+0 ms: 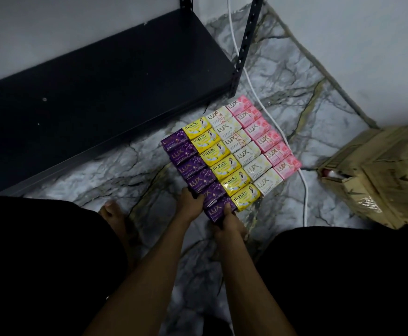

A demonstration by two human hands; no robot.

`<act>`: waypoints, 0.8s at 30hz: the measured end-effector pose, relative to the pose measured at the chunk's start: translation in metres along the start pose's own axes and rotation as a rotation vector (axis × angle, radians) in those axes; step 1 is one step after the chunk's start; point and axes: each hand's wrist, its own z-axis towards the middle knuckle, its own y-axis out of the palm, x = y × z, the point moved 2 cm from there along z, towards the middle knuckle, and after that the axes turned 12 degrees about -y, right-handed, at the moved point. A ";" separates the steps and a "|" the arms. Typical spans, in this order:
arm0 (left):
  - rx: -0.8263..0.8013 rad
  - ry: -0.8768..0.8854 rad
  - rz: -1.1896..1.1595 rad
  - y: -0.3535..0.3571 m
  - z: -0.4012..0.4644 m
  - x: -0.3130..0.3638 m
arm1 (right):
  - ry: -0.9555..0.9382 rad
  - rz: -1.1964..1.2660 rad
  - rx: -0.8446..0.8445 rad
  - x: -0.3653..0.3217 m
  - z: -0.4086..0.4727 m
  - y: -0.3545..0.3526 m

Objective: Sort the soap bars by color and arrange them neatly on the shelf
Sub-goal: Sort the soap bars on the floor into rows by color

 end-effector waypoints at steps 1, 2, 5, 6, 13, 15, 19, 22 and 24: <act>-0.014 0.001 -0.026 -0.001 -0.005 0.001 | -0.011 0.001 -0.006 0.001 0.000 0.000; -0.031 0.001 -0.063 -0.002 -0.008 0.001 | -0.018 0.001 -0.012 0.003 0.000 0.000; -0.102 -0.024 -0.207 -0.003 -0.011 -0.005 | -0.072 -0.090 -0.006 0.005 0.001 -0.003; -0.118 -0.024 -0.246 -0.003 -0.012 -0.008 | -0.098 -0.172 0.009 0.003 -0.002 -0.006; -0.222 -0.084 -0.442 0.007 -0.051 -0.029 | -0.168 -0.319 -0.073 0.000 -0.012 -0.013; -0.284 -0.068 -0.424 0.011 -0.064 -0.035 | -0.151 -0.259 -0.104 -0.005 -0.021 -0.017; -0.240 -0.078 -0.430 0.007 -0.083 -0.039 | -0.182 -0.254 -0.138 -0.009 -0.028 -0.028; -0.226 -0.084 -0.437 0.000 -0.092 -0.036 | -0.231 -0.222 -0.162 -0.015 -0.036 -0.028; -0.234 -0.071 -0.440 -0.007 -0.102 -0.030 | -0.261 -0.192 -0.199 -0.026 -0.053 -0.027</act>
